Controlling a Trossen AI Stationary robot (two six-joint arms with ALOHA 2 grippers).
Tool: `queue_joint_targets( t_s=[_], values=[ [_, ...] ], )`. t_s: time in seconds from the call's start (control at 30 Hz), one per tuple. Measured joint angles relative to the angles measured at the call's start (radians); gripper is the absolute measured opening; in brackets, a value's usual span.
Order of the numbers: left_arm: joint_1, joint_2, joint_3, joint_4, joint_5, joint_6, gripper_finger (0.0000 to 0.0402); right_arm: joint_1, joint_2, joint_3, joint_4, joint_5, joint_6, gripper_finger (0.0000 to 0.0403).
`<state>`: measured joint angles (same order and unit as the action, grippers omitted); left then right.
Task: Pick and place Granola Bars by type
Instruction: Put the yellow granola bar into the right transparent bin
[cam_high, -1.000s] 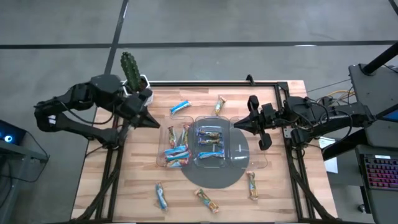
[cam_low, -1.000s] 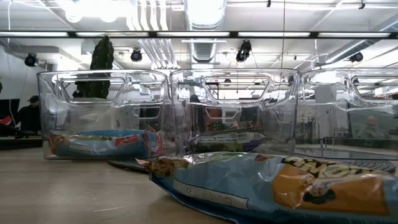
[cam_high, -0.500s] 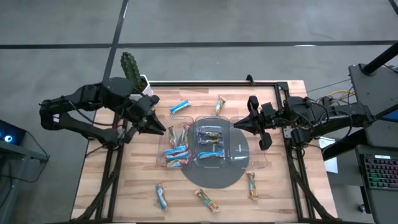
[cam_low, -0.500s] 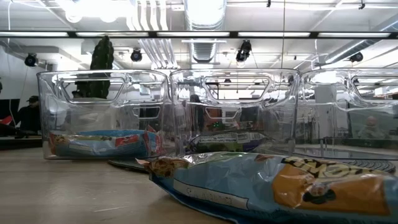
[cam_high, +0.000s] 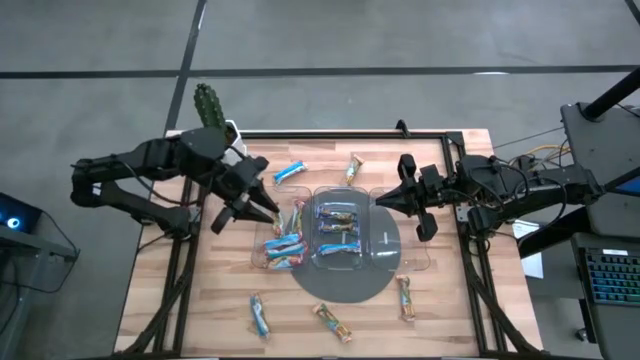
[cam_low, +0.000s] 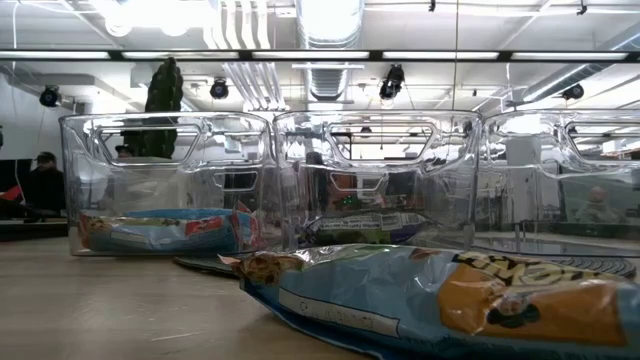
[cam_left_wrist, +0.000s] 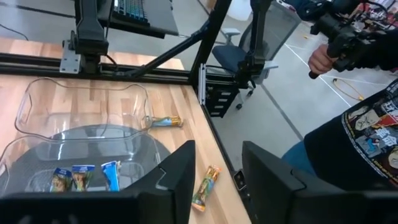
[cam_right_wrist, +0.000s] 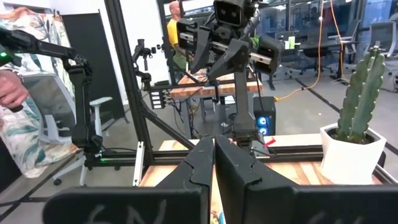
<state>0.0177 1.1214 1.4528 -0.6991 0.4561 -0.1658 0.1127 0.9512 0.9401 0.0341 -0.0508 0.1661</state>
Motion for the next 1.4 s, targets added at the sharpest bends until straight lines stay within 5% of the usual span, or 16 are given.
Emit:
queue_joint_targets(
  t_s=[0.63,1.4],
  values=[
    [0.0,0.001,0.0,0.011,0.0,-0.1,0.0124,0.0,0.0,0.0,0.0,-0.001,0.018,0.0009],
    [0.0,0.014,-0.001,0.011,-0.031,-0.005,0.0124,0.0,0.0,0.0,0.0,0.0,0.018,0.0009]
  ],
)
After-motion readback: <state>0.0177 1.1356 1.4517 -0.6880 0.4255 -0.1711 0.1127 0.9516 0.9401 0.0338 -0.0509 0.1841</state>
